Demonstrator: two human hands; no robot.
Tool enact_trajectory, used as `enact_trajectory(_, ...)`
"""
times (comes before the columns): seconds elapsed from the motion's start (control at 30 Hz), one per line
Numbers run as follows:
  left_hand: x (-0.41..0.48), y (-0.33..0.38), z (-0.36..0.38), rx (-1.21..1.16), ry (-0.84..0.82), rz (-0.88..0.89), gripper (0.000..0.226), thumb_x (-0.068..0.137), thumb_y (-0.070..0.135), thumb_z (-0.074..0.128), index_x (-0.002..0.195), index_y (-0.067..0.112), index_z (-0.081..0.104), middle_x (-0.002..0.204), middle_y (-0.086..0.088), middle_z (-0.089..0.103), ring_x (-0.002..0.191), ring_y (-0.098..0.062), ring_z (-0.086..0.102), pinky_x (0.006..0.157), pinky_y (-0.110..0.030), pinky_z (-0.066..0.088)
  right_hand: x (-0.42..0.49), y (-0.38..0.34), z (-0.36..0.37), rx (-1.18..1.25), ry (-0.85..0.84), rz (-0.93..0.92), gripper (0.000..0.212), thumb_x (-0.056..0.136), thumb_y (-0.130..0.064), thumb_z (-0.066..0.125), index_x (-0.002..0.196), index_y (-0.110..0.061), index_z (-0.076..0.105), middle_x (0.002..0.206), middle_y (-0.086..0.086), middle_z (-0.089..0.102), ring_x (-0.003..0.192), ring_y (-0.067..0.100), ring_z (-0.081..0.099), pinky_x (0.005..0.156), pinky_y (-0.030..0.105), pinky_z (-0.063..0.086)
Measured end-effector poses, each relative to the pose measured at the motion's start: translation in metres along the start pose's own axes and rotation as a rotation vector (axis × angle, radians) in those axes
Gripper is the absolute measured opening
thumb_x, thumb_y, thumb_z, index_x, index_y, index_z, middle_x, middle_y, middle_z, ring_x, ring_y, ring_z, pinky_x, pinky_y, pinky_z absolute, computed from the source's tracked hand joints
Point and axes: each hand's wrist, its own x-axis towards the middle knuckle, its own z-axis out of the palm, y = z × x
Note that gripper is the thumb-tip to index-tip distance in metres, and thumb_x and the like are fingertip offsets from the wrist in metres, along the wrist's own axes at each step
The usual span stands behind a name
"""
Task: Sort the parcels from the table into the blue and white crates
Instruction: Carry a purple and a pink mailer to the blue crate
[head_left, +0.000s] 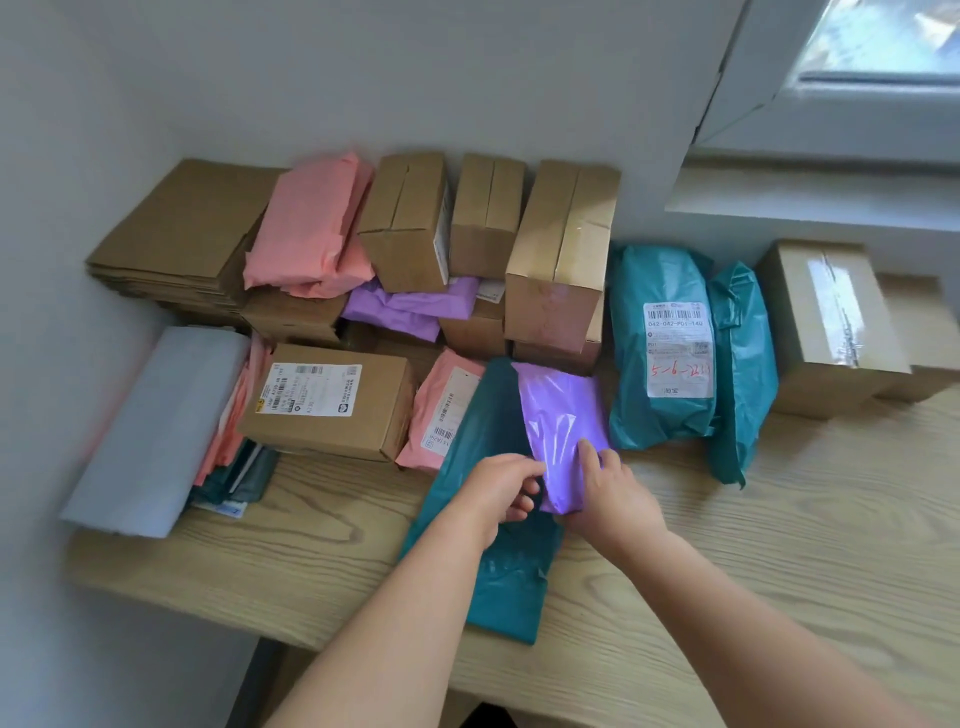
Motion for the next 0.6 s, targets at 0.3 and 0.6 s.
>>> enact_trajectory(0.3,-0.032,0.008,0.023,-0.203,0.128,0.032,0.019,0.098,0.024,0.058,0.110,0.011,0.065,0.092,-0.003,0.060,0.071,-0.015,0.058,0.062,-0.024,0.050,-0.039,0.017,-0.039,0.695,0.264,0.204,0.009,0.089,-0.020,0.051,0.090,-0.020,0.059,0.076,0.000,0.065,0.070,0.027,0.058,0.068,0.037,0.050)
enact_trajectory(0.6,-0.055,0.012,0.041,-0.425,-0.011,0.071,0.024,0.091,0.029,0.070,0.107,0.012,0.070,0.098,-0.006,0.074,0.086,-0.020,0.066,0.075,-0.031,0.054,-0.074,0.049,-0.066,1.753,-0.125,0.240,0.029,0.087,0.005,0.061,0.115,-0.004,0.064,0.099,0.019,0.072,0.083,0.032,0.068,0.069,0.043,0.061)
